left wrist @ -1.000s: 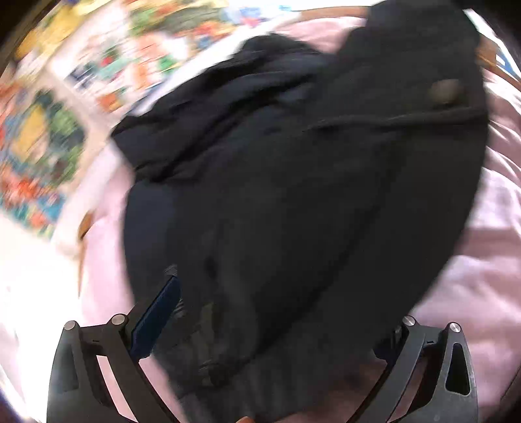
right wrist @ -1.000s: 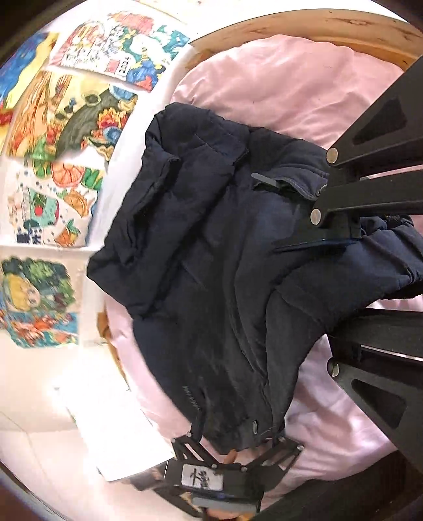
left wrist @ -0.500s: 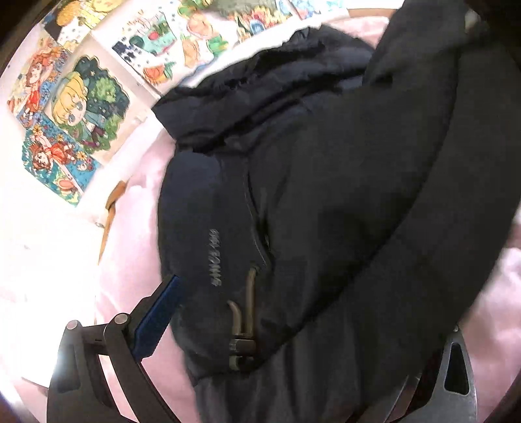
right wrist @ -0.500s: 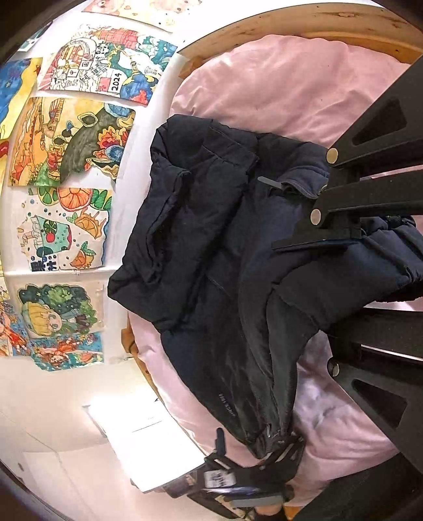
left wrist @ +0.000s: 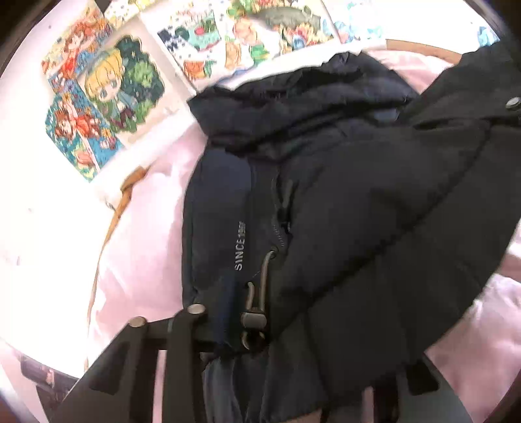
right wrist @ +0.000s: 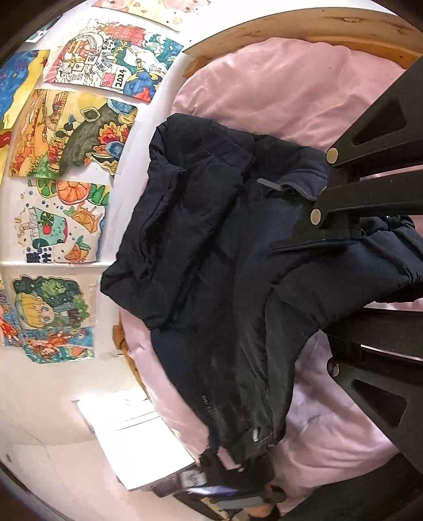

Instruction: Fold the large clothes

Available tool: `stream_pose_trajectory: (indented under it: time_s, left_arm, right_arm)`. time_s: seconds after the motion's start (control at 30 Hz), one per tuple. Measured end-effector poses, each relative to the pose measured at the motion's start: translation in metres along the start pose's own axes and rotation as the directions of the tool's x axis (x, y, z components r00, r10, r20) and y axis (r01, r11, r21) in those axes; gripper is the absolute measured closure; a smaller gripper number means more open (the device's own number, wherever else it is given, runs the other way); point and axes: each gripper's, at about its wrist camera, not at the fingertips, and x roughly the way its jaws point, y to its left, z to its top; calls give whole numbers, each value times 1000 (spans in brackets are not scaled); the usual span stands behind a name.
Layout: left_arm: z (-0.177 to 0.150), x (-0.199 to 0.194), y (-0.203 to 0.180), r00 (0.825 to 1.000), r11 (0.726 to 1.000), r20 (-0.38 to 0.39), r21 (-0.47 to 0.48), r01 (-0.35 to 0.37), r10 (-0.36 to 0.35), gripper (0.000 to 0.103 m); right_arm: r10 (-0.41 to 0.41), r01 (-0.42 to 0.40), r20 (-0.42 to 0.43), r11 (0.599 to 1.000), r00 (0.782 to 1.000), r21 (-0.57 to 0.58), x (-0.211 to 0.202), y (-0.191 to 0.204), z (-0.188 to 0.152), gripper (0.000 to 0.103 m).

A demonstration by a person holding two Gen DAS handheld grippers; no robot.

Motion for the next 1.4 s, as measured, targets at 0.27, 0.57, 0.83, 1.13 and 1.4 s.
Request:
stream_pose_trajectory:
  time_s: [0.27, 0.57, 0.83, 1.13, 1.4]
  left_arm:
    - [16, -56, 6, 990, 997, 133, -50, 50, -43, 88]
    - [34, -139, 23, 967, 995, 235, 40, 90, -97, 88]
    - [45, -140, 32, 965, 977, 156, 58, 205, -211, 88]
    - [100, -115, 60, 951, 954, 130, -65, 291, -281, 88]
    - [179, -57, 94, 967, 948, 75, -193, 254, -244, 88]
  right_arm:
    - [38, -32, -128, 998, 991, 54, -8, -9, -21, 94]
    - [-39, 38, -38, 999, 999, -15, -81, 7, -14, 94]
    - [-23, 20, -54, 998, 998, -52, -99, 25, -31, 94]
    - [0, -1, -14, 1000, 1000, -6, -69, -7, 6, 94]
    - [-97, 97, 24, 995, 995, 26, -21, -61, 89, 94]
